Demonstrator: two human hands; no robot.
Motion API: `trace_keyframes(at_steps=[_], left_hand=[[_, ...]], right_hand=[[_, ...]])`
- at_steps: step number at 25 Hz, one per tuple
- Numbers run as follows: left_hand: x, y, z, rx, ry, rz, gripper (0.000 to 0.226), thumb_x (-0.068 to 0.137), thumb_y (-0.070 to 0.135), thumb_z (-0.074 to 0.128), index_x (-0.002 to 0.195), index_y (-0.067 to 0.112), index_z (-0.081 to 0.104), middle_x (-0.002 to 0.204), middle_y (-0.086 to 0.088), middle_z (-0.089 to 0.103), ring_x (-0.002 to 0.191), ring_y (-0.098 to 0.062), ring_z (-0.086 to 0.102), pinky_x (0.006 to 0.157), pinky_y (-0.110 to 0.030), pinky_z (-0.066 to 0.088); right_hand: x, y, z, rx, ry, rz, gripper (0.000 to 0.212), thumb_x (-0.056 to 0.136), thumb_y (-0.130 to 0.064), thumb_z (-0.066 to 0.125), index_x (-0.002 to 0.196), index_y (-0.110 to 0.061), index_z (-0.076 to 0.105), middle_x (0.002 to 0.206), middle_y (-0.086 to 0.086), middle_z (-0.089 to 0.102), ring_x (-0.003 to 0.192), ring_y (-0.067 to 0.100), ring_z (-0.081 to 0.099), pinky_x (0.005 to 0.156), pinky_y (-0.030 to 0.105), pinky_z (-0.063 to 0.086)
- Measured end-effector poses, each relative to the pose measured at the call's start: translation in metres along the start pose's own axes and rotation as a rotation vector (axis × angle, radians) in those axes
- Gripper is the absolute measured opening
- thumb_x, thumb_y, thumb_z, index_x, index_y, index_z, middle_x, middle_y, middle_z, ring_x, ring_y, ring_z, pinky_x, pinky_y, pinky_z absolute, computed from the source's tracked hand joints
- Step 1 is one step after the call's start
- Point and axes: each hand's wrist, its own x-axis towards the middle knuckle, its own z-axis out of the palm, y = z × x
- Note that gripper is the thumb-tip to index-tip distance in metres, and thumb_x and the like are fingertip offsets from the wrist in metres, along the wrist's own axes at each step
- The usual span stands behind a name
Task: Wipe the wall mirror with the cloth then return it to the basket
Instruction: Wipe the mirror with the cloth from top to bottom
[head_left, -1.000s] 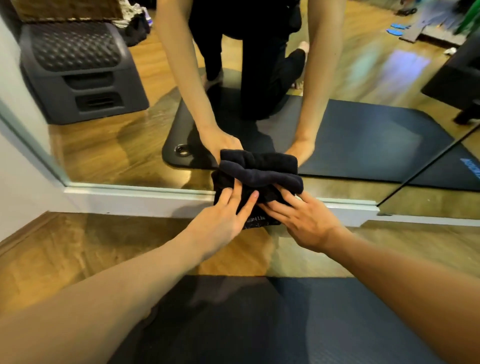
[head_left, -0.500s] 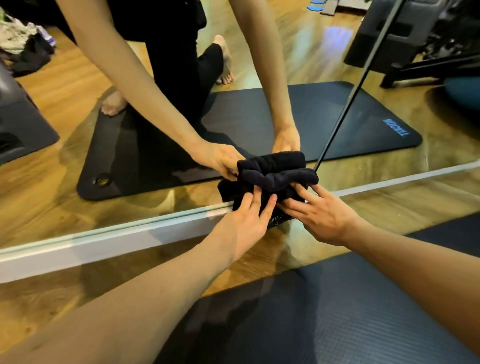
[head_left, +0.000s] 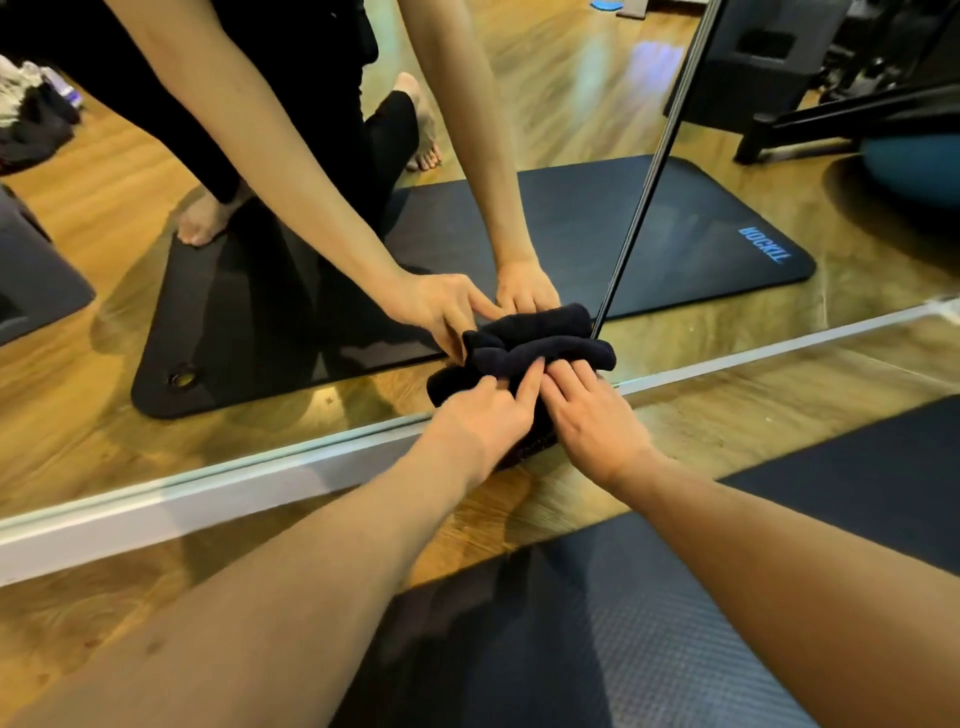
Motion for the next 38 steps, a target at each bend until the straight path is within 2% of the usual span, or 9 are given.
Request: trace_keyframes(at_steps=[3, 6, 9, 13, 19, 24, 28, 32, 38], left_hand=[[0.004, -0.012, -0.015, -0.077, 0.096, -0.006, 0.091, 0.097, 0.002, 0.053, 0.159, 0.011, -0.013, 0.120, -0.013, 0.067, 0.105, -0.031, 0.067, 0.083, -0.043, 0.055], [-0.001, -0.014, -0.012, -0.157, 0.065, -0.079, 0.080, 0.094, -0.003, 0.053, 0.159, 0.010, 0.009, 0.114, -0.012, 0.067, 0.101, -0.033, 0.067, 0.080, -0.043, 0.053], [-0.010, -0.014, -0.015, -0.274, 0.038, -0.187, 0.033, 0.093, -0.003, 0.053, 0.124, 0.010, 0.054, 0.111, -0.014, 0.066, 0.105, -0.037, 0.066, 0.082, -0.044, 0.054], [-0.033, -0.033, -0.022, -0.393, 0.007, -0.315, 0.024, 0.092, -0.001, 0.053, 0.108, 0.013, 0.063, 0.105, -0.012, 0.066, 0.100, -0.034, 0.066, 0.084, -0.045, 0.056], [-0.104, -0.073, -0.073, -0.445, -0.019, -0.466, 0.029, 0.092, -0.001, 0.051, 0.110, 0.014, 0.066, 0.104, -0.011, 0.068, 0.101, -0.034, 0.067, 0.084, -0.042, 0.055], [-0.170, -0.109, -0.194, -0.450, 0.087, -0.481, 0.034, 0.092, -0.003, 0.052, 0.118, 0.013, 0.066, 0.110, -0.014, 0.065, 0.102, -0.036, 0.066, 0.084, -0.043, 0.055], [-0.213, -0.133, -0.302, -0.493, 0.134, -0.551, 0.035, 0.089, -0.003, 0.055, 0.119, 0.013, 0.068, 0.112, -0.014, 0.066, 0.103, -0.037, 0.066, 0.089, -0.046, 0.056], [-0.251, -0.115, -0.416, -0.504, 0.025, -0.521, 0.034, 0.086, -0.007, 0.056, 0.112, 0.012, 0.067, 0.103, -0.013, 0.065, 0.099, -0.037, 0.066, 0.078, -0.041, 0.053], [-0.261, -0.081, -0.727, -0.459, -0.021, -0.497, 0.024, 0.090, -0.002, 0.059, 0.110, 0.011, 0.060, 0.089, -0.007, 0.056, 0.091, -0.033, 0.067, 0.067, -0.034, 0.046]], right_hand=[[0.016, -0.013, -0.021, 0.395, 0.083, 0.346, 0.067, 0.073, 0.017, 0.067, 0.130, -0.008, 0.043, 0.115, 0.013, 0.043, 0.085, 0.032, 0.054, 0.065, 0.035, 0.052], [0.030, -0.020, -0.037, 0.553, 0.032, 0.585, 0.053, 0.081, 0.015, 0.055, 0.127, -0.010, 0.045, 0.120, 0.009, 0.036, 0.083, 0.034, 0.055, 0.066, 0.046, 0.053], [0.034, -0.027, -0.044, 0.512, -0.099, 0.540, 0.025, 0.091, 0.005, 0.051, 0.113, -0.008, 0.050, 0.112, 0.004, 0.039, 0.085, 0.028, 0.050, 0.070, 0.043, 0.047], [0.051, -0.045, -0.060, 0.380, -0.233, 0.326, 0.027, 0.089, 0.004, 0.059, 0.110, -0.012, 0.062, 0.114, 0.004, 0.050, 0.091, 0.031, 0.058, 0.072, 0.048, 0.052], [0.091, -0.105, -0.129, 0.368, -0.329, 0.216, 0.026, 0.090, -0.001, 0.059, 0.110, -0.014, 0.069, 0.104, 0.001, 0.052, 0.093, 0.029, 0.061, 0.078, 0.043, 0.052], [0.137, -0.136, -0.268, 0.358, -0.283, 0.186, 0.040, 0.093, 0.001, 0.054, 0.124, -0.019, 0.069, 0.110, 0.007, 0.053, 0.098, 0.033, 0.058, 0.080, 0.045, 0.048], [0.176, -0.148, -0.382, 0.337, -0.285, 0.185, 0.031, 0.091, 0.005, 0.053, 0.113, -0.009, 0.070, 0.112, 0.008, 0.052, 0.099, 0.035, 0.059, 0.071, 0.040, 0.043], [0.185, -0.131, -0.509, 0.308, -0.401, 0.189, 0.027, 0.092, 0.006, 0.053, 0.109, -0.008, 0.067, 0.114, 0.009, 0.051, 0.104, 0.036, 0.056, 0.070, 0.037, 0.037], [0.238, -0.026, -0.783, 0.321, -0.347, 0.183, 0.033, 0.092, 0.009, 0.052, 0.114, -0.010, 0.067, 0.113, 0.009, 0.054, 0.106, 0.035, 0.058, 0.076, 0.037, 0.043]])
